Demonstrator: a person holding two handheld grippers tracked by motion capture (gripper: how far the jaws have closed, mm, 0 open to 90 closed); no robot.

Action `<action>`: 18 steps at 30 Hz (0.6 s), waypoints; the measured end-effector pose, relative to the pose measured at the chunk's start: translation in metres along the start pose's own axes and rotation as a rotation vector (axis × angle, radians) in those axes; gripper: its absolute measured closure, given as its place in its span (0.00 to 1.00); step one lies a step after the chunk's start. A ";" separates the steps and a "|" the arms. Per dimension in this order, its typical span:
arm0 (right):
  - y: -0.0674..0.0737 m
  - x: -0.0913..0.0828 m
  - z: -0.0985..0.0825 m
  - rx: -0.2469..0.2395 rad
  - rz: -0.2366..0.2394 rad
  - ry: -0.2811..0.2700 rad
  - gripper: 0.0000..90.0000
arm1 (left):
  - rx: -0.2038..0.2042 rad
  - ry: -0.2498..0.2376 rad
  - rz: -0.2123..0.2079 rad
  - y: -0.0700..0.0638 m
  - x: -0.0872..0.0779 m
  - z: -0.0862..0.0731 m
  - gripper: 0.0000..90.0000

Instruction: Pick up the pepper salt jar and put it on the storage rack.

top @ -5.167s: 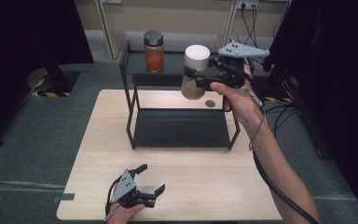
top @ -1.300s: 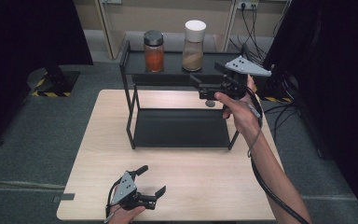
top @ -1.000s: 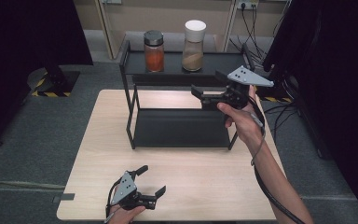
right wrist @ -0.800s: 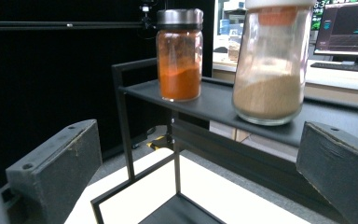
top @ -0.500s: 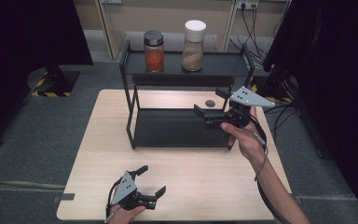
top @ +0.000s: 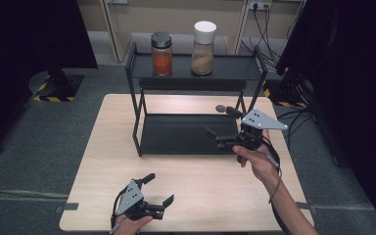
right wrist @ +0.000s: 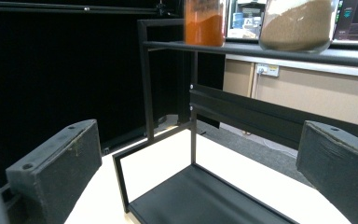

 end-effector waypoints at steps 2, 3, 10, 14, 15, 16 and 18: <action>0.000 -0.002 -0.004 0.008 0.004 -0.002 0.00 | 0.001 0.000 0.000 0.000 0.000 0.000 0.00; 0.000 -0.004 -0.006 0.010 0.006 -0.003 0.00 | 0.001 0.001 0.000 0.000 0.000 0.000 0.00; 0.002 -0.010 -0.018 0.005 0.006 -0.002 0.00 | 0.001 -0.003 0.004 0.000 0.000 0.000 0.00; 0.002 -0.012 -0.027 0.015 0.014 -0.002 0.00 | 0.002 -0.004 0.006 0.000 0.000 0.000 0.00; 0.002 -0.013 -0.029 0.016 0.016 0.001 0.00 | 0.002 -0.004 0.006 0.000 0.000 0.000 0.00; 0.002 -0.013 -0.031 0.018 0.018 0.003 0.00 | 0.001 -0.005 0.007 0.000 0.000 0.000 0.00; 0.002 -0.014 -0.035 0.022 0.022 0.006 0.00 | 0.000 -0.005 0.008 0.000 0.000 0.000 0.00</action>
Point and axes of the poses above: each handheld gripper's, and its own axes: x roughly forward along the jaws, z roughly out of its top, y roughly to its left, the point moved 1 cm from there along x, roughly forward along the jaws, and after that the axes turned 8 degrees about x, right-handed, at the moved point
